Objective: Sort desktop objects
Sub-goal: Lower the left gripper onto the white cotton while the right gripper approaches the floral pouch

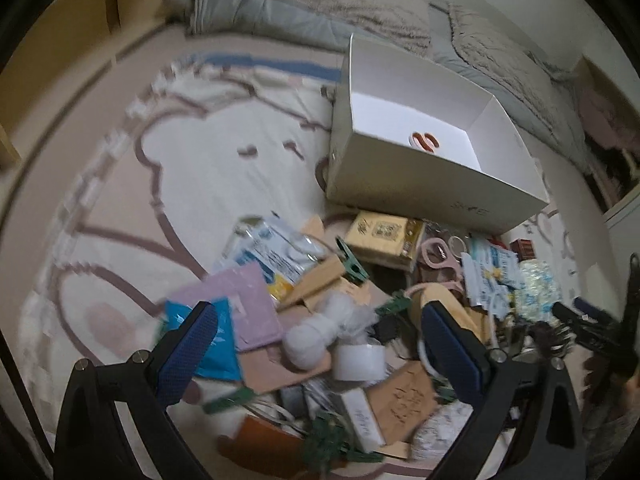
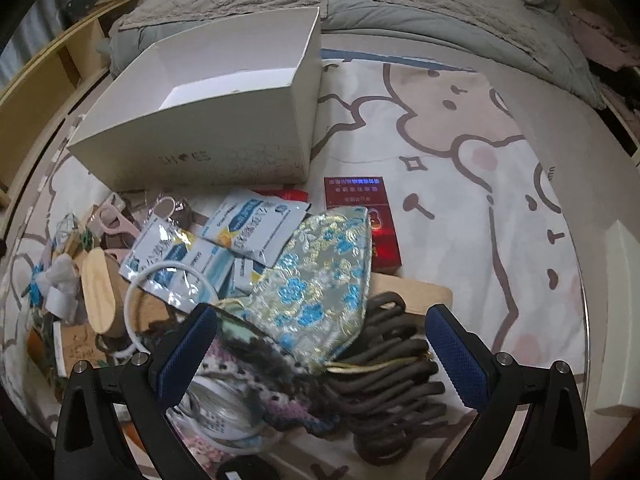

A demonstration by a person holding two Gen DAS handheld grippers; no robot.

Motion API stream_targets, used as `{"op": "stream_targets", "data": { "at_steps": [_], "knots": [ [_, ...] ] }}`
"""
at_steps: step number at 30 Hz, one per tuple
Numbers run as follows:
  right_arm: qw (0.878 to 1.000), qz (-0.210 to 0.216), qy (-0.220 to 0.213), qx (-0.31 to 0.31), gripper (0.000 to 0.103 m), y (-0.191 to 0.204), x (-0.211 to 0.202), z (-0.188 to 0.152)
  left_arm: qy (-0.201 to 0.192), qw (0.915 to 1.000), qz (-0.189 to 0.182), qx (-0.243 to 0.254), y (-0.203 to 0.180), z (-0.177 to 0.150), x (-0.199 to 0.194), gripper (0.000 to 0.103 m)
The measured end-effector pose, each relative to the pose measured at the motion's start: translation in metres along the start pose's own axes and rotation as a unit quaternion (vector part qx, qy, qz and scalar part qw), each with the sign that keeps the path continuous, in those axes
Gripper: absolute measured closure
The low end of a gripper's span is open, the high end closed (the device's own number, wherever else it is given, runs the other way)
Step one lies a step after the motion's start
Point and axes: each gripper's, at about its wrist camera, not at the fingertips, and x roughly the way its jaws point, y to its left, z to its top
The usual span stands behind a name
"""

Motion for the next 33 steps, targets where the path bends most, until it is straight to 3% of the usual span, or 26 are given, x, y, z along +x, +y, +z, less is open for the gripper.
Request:
{"op": "stream_targets", "data": {
  "at_steps": [9, 16, 26, 33],
  "knots": [
    [0.999, 0.011, 0.029, 0.023, 0.000, -0.004, 0.014, 0.005, 0.068, 0.9964, -0.011, -0.049, 0.007, -0.007, 0.032, 0.010],
    [0.999, 0.014, 0.035, -0.022, 0.000, 0.002, 0.017, 0.001, 0.100, 0.9898, -0.018, -0.099, 0.007, -0.012, 0.055, 0.010],
    [0.999, 0.003, 0.021, -0.040, 0.000, 0.008, 0.019, 0.003, 0.108, 0.9830, 0.018, -0.147, 0.005, -0.013, 0.075, 0.014],
    [0.998, 0.024, 0.048, 0.041, 0.000, -0.019, 0.024, 0.013, 0.093, 0.9791, 0.057, -0.172, 0.001, -0.015, 0.075, 0.018]
  ]
}}
